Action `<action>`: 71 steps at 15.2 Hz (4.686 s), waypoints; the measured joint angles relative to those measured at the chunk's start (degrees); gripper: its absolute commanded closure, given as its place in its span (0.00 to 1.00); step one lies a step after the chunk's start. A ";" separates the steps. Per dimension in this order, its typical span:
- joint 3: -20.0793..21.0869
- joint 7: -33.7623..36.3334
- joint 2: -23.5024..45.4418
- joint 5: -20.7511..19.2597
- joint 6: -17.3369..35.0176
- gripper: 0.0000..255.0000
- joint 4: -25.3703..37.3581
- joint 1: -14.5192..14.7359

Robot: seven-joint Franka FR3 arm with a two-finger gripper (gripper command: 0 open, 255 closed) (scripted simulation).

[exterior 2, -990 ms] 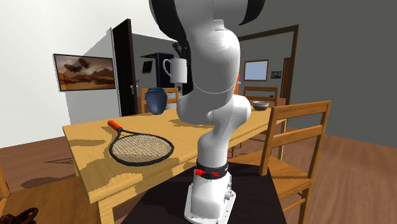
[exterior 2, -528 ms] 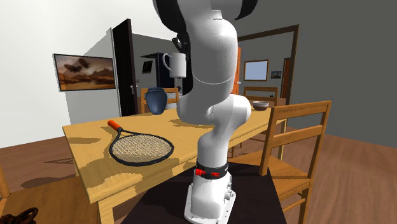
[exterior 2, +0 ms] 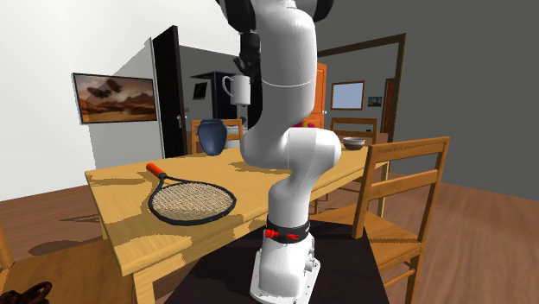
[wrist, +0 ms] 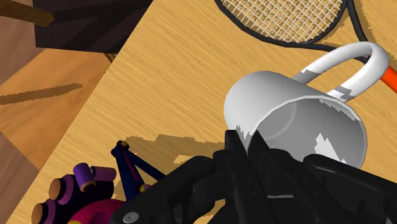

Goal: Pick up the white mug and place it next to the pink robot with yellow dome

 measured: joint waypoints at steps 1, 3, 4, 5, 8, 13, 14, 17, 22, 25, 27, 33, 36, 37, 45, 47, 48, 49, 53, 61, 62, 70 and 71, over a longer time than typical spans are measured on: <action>0.34 0.16 1.83 -0.37 0.48 1.00 1.32 -0.25; 1.53 1.05 6.18 -1.16 1.57 1.00 4.61 -0.66; 2.38 1.92 8.69 -1.58 1.75 1.00 6.96 -0.77; 2.84 2.19 11.35 -2.32 2.08 1.00 9.24 -1.03; 4.48 3.90 17.87 -4.15 2.25 1.00 15.32 -1.11; 4.71 3.82 18.15 -4.25 5.74 1.00 12.10 -1.04; 4.64 3.68 17.74 -4.13 6.39 1.00 11.07 -1.04; 4.59 3.34 16.91 -3.87 8.75 1.00 7.92 -0.99; 4.53 2.78 15.58 -3.44 12.78 1.00 2.61 -0.89; 4.54 2.49 15.12 -3.28 15.16 1.00 -0.22 -0.84; 4.55 2.31 14.72 -3.14 16.60 1.00 -2.04 -0.79; 4.79 2.03 14.25 -2.85 21.15 1.00 -7.05 -0.61; 4.86 1.79 13.96 -2.69 23.43 1.00 -9.61 -0.54; 4.94 1.79 14.09 -2.69 24.28 1.00 -10.33 -0.52; 5.37 1.50 14.35 -2.47 30.41 1.00 -16.22 -0.33; 5.49 1.42 14.79 -2.53 32.10 1.00 -17.50 -0.34; 5.62 1.53 14.98 -2.54 32.82 1.00 -18.03 -0.29; 5.64 1.42 15.12 -2.56 33.57 1.00 -18.64 -0.31; 5.95 1.45 15.72 -2.55 36.74 1.00 -21.25 -0.22; 6.61 1.69 17.64 -2.79 42.94 1.00 -25.59 -0.11; 6.76 1.83 18.05 -2.85 43.88 1.00 -26.14 -0.07; 7.23 2.18 20.63 -3.55 49.11 1.00 -28.92 -0.15; 7.25 2.21 20.68 -3.57 49.17 1.00 -28.92 -0.15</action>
